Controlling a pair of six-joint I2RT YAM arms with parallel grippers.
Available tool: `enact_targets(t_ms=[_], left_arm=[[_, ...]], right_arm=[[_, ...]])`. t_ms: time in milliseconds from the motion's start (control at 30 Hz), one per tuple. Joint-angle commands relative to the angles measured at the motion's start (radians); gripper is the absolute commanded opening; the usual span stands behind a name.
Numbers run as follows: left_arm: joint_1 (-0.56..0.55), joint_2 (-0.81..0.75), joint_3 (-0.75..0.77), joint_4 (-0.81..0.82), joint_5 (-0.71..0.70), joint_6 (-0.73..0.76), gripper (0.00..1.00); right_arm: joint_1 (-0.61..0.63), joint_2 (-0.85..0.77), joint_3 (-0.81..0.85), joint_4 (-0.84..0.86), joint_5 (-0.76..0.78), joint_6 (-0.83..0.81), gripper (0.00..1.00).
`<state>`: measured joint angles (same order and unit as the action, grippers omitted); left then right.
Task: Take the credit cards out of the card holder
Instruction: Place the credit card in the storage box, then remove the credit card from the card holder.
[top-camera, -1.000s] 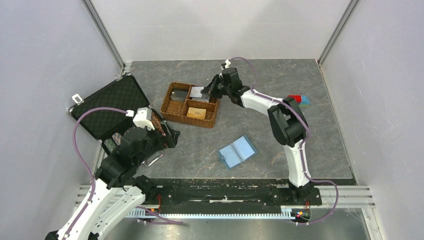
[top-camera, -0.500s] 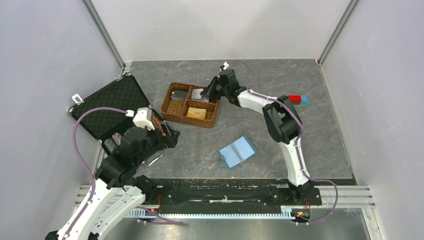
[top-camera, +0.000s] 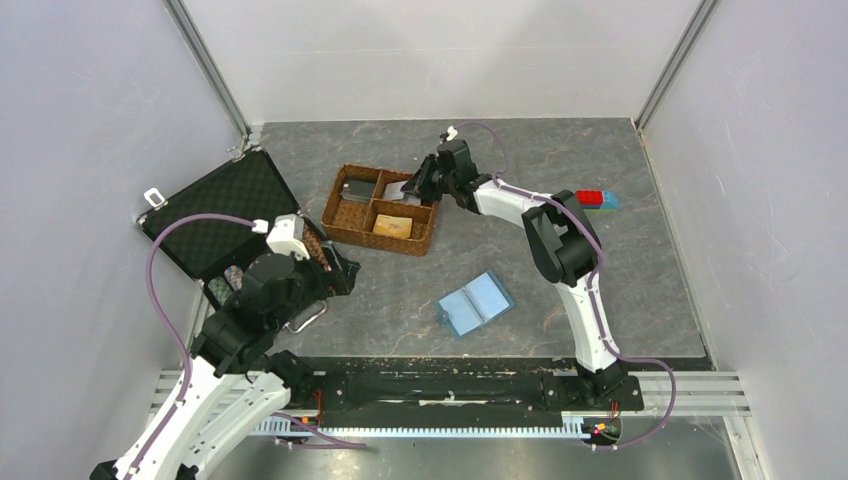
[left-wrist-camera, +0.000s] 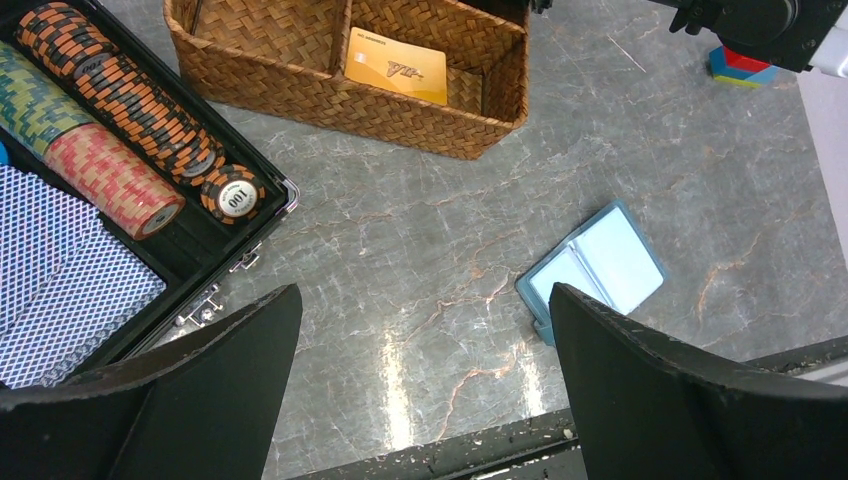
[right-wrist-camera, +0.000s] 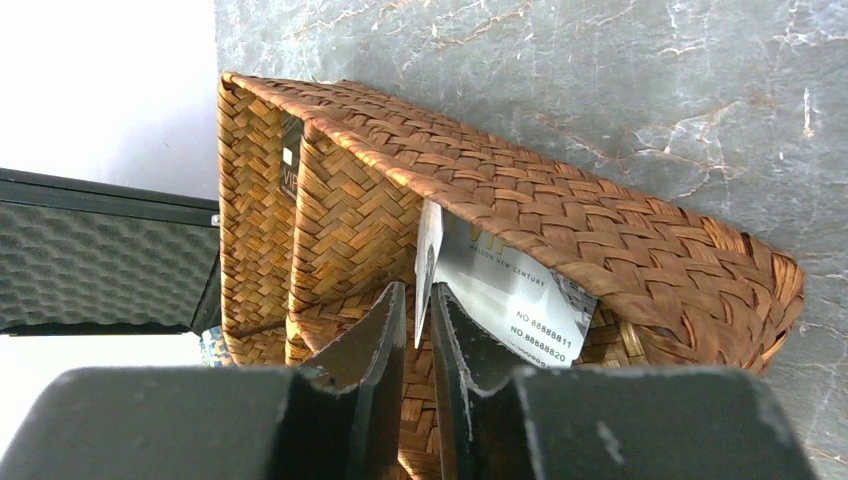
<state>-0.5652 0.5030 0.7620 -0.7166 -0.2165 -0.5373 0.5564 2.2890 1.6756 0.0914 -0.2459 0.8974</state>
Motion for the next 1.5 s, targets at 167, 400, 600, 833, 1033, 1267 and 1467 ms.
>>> enact_targets(t_ms=[167,400,600,833,1033,1267,1467], left_arm=[[0.002,-0.004,0.027,0.006,-0.029,0.033,1.00],[0.002,-0.010,0.026,0.005,-0.024,0.038,1.00],[0.002,-0.022,0.023,0.006,-0.023,0.036,1.00],[0.003,-0.010,0.009,0.027,0.041,0.046,1.00],[0.002,0.032,-0.006,0.054,0.099,0.026,1.00],[0.001,0.146,-0.059,0.119,0.225,-0.073,1.00],[-0.020,0.251,-0.155,0.295,0.332,-0.173,0.91]], right_arm=[[-0.004,-0.021,0.065,-0.029,0.034,-0.041,0.25],[-0.004,-0.057,0.149,-0.155,0.041,-0.077,0.39],[-0.019,-0.111,0.166,-0.246,0.066,-0.112,0.43],[-0.012,-0.245,0.076,-0.259,0.024,-0.249,0.42],[0.009,-0.487,-0.211,-0.250,0.099,-0.383,0.42],[0.050,-0.757,-0.606,-0.204,0.086,-0.504,0.42],[0.063,-0.944,-0.889,-0.122,0.045,-0.501,0.38]])
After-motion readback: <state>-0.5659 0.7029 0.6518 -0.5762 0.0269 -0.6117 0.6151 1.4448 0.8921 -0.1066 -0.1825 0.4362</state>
